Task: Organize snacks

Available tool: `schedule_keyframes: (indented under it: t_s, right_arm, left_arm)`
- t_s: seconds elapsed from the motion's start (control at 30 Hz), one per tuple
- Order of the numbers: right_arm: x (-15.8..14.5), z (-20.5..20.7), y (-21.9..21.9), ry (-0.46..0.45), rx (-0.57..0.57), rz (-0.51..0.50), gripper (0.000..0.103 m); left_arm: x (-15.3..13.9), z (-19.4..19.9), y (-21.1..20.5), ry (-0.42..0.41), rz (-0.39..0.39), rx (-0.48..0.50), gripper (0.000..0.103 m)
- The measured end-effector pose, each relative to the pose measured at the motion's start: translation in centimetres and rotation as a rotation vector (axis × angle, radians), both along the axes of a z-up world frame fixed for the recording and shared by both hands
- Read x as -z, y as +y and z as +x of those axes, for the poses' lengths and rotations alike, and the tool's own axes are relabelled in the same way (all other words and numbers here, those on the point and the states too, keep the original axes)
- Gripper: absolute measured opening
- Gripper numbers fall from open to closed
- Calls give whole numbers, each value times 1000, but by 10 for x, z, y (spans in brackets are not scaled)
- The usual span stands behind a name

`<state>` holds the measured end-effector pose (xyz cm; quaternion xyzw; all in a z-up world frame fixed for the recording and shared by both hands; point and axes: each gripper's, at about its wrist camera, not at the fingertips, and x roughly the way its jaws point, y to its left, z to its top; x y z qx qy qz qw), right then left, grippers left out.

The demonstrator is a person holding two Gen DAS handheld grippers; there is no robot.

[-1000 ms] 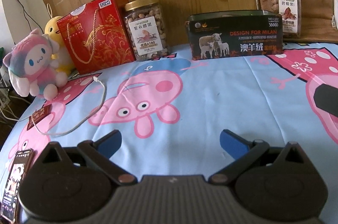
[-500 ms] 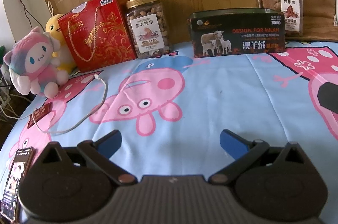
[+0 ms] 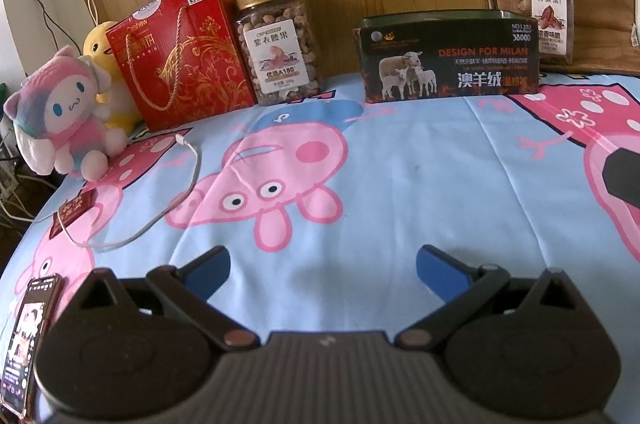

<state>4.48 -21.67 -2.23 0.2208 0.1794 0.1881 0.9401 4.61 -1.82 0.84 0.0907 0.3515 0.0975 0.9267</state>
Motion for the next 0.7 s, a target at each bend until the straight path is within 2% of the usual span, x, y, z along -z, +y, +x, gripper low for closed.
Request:
schedule_keyframes:
  t_s: [0.7]
  right_arm:
    - [0,-1,1,-1,0,2,94]
  left_arm:
    - [1,-1,0,4,-1,3,103]
